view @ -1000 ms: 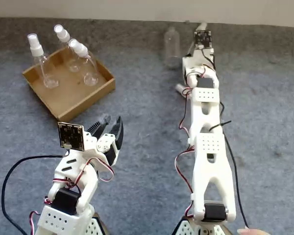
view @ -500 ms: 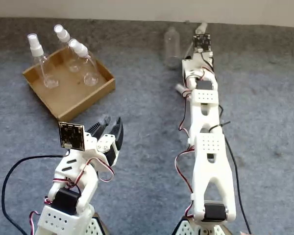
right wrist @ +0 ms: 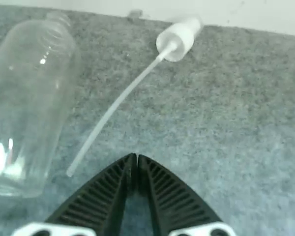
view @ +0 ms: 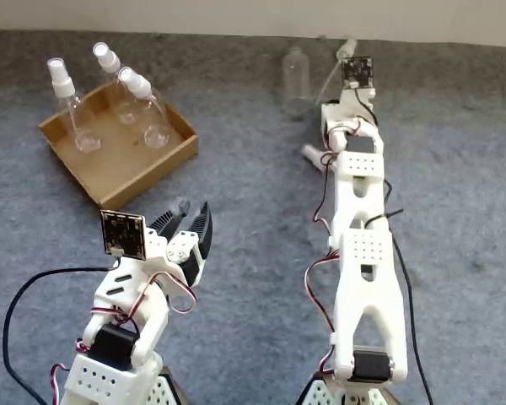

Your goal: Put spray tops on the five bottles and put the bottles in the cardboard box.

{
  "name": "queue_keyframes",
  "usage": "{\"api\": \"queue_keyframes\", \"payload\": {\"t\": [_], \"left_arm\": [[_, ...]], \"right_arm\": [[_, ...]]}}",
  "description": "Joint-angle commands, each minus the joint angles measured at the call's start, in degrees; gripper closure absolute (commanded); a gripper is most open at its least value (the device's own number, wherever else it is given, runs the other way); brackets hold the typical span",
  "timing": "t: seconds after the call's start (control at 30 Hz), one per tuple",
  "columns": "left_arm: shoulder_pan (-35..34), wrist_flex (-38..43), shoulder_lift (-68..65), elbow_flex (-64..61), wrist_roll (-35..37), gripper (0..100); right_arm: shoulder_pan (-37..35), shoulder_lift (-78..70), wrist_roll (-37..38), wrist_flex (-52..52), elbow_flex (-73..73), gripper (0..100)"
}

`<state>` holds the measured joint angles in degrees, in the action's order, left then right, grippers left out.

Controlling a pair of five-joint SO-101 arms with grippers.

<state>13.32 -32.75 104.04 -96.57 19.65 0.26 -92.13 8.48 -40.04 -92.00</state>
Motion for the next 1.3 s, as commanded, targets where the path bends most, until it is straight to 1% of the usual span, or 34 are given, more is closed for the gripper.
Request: {"api": "queue_keyframes", "payload": {"t": [0.0, 0.13, 0.33, 0.67, 0.83, 0.9, 1.07, 1.27], "left_arm": [[-0.7, -0.1, 0.4, -0.6, -0.5, 92], [-0.8, -0.4, 0.4, -0.6, -0.5, 92], [-0.8, -0.4, 0.4, -0.6, -0.5, 92], [-0.9, -0.5, 0.4, -0.6, -0.5, 92], [-0.9, -1.9, 0.4, -0.6, -0.5, 92], [-1.1, -1.9, 0.4, -0.6, -0.5, 92], [-3.7, -1.7, 0.4, -0.6, -0.5, 92], [-3.8, -1.9, 0.5, -0.6, -0.6, 92]], "right_arm": [[2.2, 2.4, 0.9, -8.1, -6.5, 99.3], [2.4, 5.3, 0.9, -14.7, -10.2, 99.3], [2.2, 11.6, 0.8, -29.2, -10.2, 99.3], [2.4, 22.5, 0.5, -49.7, -10.2, 99.3], [2.4, 29.9, 0.4, -59.6, -10.2, 99.3], [2.4, 33.0, 0.4, -61.2, -10.2, 99.3], [4.4, 42.2, 0.4, -61.2, -10.2, 99.3], [7.6, 53.9, 0.7, -61.3, -10.1, 99.3]]}}
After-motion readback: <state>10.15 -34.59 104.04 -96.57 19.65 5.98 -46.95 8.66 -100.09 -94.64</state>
